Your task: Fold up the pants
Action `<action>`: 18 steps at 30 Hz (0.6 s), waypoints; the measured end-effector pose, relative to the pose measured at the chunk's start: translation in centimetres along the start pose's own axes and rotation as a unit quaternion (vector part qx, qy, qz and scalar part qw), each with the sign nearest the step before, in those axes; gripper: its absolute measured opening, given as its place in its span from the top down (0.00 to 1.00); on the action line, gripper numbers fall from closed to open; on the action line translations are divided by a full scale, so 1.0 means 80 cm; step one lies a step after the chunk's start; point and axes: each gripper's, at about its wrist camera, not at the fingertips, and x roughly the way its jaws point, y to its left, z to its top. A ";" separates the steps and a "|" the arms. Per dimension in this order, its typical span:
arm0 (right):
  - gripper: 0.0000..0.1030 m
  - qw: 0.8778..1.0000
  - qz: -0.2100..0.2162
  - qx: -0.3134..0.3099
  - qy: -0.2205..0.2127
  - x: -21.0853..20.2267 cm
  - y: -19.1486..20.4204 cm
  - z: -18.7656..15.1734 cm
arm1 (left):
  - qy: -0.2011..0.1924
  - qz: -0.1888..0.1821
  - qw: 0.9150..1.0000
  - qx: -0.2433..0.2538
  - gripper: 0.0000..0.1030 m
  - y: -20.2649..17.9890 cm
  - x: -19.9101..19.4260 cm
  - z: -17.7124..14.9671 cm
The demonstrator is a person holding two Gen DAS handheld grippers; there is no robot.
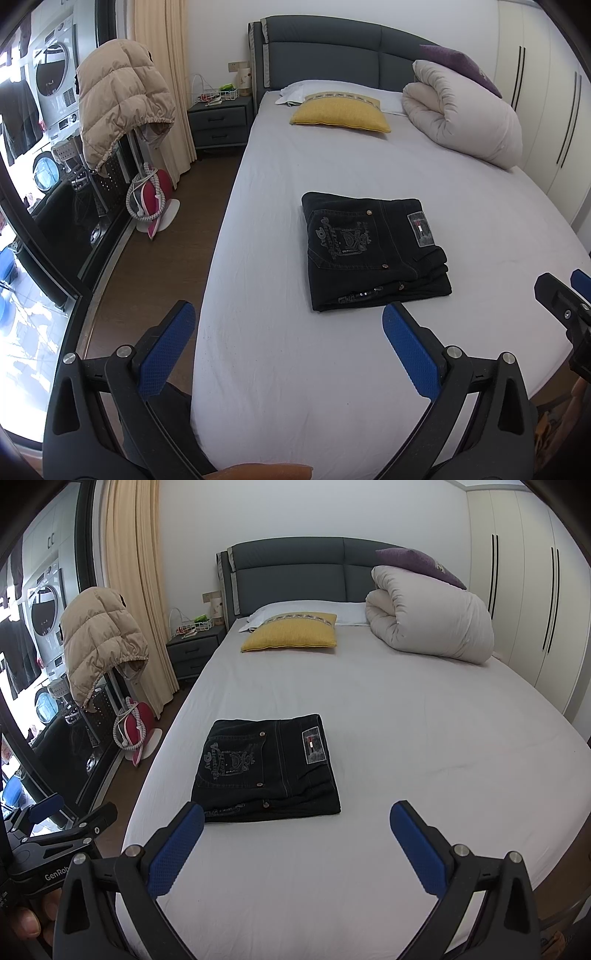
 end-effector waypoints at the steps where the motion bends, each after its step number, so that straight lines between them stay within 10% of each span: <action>1: 0.00 1.000 0.000 0.000 0.000 0.000 0.000 0.000 | 0.000 0.000 1.000 0.000 0.00 0.001 0.000 0.000; 18: 0.00 1.000 0.001 0.000 0.003 0.004 -0.001 -0.006 | 0.003 -0.002 1.000 0.000 0.00 0.002 0.004 -0.005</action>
